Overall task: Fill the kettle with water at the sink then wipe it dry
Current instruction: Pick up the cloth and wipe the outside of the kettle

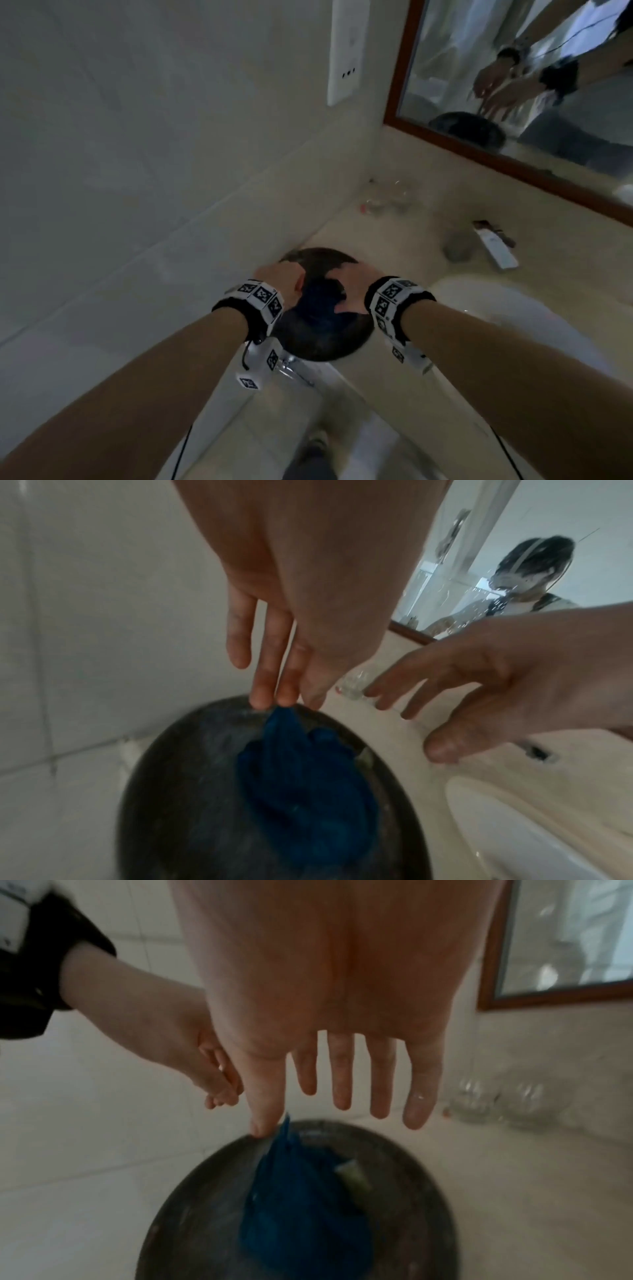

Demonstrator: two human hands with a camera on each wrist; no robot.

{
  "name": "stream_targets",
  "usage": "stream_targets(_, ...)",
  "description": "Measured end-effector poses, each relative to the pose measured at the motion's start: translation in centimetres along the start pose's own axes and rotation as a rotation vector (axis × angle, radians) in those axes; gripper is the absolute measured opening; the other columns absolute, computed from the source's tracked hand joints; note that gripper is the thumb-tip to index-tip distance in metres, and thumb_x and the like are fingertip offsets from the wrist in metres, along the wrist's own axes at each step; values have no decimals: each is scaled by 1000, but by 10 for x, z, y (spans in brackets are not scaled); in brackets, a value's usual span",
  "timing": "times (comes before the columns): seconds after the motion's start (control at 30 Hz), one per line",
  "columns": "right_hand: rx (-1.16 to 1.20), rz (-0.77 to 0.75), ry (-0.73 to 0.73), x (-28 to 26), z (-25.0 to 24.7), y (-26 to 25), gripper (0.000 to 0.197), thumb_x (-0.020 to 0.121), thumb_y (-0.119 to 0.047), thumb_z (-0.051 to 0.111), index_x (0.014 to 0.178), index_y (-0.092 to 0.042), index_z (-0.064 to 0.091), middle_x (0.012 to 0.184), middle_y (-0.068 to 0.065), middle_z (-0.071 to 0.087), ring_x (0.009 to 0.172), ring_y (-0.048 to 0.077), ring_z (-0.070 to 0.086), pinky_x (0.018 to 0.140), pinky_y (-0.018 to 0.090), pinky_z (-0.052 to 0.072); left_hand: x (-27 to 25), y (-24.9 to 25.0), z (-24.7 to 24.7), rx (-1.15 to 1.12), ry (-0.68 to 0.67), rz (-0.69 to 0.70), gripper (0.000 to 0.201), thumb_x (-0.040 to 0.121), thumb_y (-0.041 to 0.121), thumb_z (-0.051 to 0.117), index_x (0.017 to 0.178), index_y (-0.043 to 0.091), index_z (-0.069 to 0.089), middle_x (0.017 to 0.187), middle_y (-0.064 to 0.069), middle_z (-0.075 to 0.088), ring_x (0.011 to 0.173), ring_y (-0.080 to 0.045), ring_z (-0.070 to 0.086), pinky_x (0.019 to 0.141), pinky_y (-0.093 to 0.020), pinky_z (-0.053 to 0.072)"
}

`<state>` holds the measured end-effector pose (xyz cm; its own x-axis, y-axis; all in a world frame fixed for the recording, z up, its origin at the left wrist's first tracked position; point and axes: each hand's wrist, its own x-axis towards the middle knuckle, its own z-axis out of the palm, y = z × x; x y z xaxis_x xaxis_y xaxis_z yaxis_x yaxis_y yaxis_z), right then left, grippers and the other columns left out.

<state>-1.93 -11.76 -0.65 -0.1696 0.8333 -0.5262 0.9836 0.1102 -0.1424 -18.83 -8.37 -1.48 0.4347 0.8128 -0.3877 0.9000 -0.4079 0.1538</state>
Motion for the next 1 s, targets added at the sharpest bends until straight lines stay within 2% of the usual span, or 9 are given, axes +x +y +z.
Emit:
stream_targets(0.1, 3, 17, -87, 44, 45, -23, 92, 75, -48, 72, 149, -36, 19, 154, 5, 24, 132, 41, 33, 104, 52, 41, 16, -23, 37, 10, -64, 4, 13, 89, 24, 60, 97, 14, 63, 106, -10, 68, 96, -32, 66, 78, -36, 52)
stream_targets(0.17, 27, 51, -119, 63, 70, -32, 93, 76, -43, 72, 149, -39, 15, 157, 4, 13, 135, 43, 27, 103, 54, 42, 22, -31, 51, 8, -82, 22, 16, 88, 26, 59, 100, 15, 63, 106, -9, 68, 97, -32, 66, 76, -35, 51)
stream_targets(0.33, 49, 45, -27, 76, 78, -41, 58, 81, -12, 65, 131, -25, 39, 132, 12, 38, 119, 39, 42, 92, 47, 50, 25, -40, 52, -21, -82, 92, 10, 88, 22, 56, 96, 17, 58, 98, -9, 68, 91, -32, 66, 73, -36, 51)
stream_targets(0.53, 52, 55, 129, 49, 22, -11, 36, 84, -16, 60, 116, -22, 47, 120, 10, 47, 111, 34, 48, 88, 44, 49, 37, -8, 4, -13, -4, 195, 10, 91, 20, 52, 99, 19, 57, 99, -9, 68, 89, -33, 65, 73, -39, 53)
stream_targets(0.63, 62, 135, 252, 8, -11, 27, 42, 83, -21, 61, 123, -23, 47, 119, 10, 50, 109, 34, 52, 87, 44, 49, 44, 43, -28, -12, 93, 326, 17, 91, 19, 53, 107, 16, 60, 102, -9, 68, 93, -33, 65, 78, -40, 54)
stream_targets(0.77, 163, 329, 391, -79, -30, 96, 38, 84, -22, 60, 120, -23, 48, 117, 10, 52, 108, 33, 55, 86, 41, 50, 48, 142, -59, 106, 169, 543, 16, 92, 23, 51, 104, 18, 61, 100, -5, 68, 89, -29, 65, 73, -35, 53)
stream_targets(0.87, 279, 500, 531, -173, -25, 146, 40, 84, -21, 61, 123, -22, 49, 117, 9, 52, 109, 31, 54, 89, 39, 48, 33, 237, -67, 190, 155, 742, 15, 93, 25, 49, 103, 22, 60, 100, -3, 66, 84, -25, 61, 71, -31, 43)
stream_targets(0.93, 336, 651, 612, -244, -11, 175, 38, 83, -22, 62, 119, -20, 52, 112, 10, 54, 103, 33, 56, 82, 35, 48, 12, 301, -64, 239, 172, 878, 8, 89, 24, 51, 95, 26, 56, 87, 4, 58, 75, -21, 52, 72, -31, 43)
stream_targets(1.0, 408, 824, 683, -317, 11, 198, 36, 81, -23, 61, 116, -18, 53, 110, 12, 54, 99, 33, 58, 75, 32, 44, -17, 361, -54, 254, 138, 991, 6, 84, 22, 53, 84, 27, 51, 81, 5, 53, 70, -20, 50, 63, -28, 41)
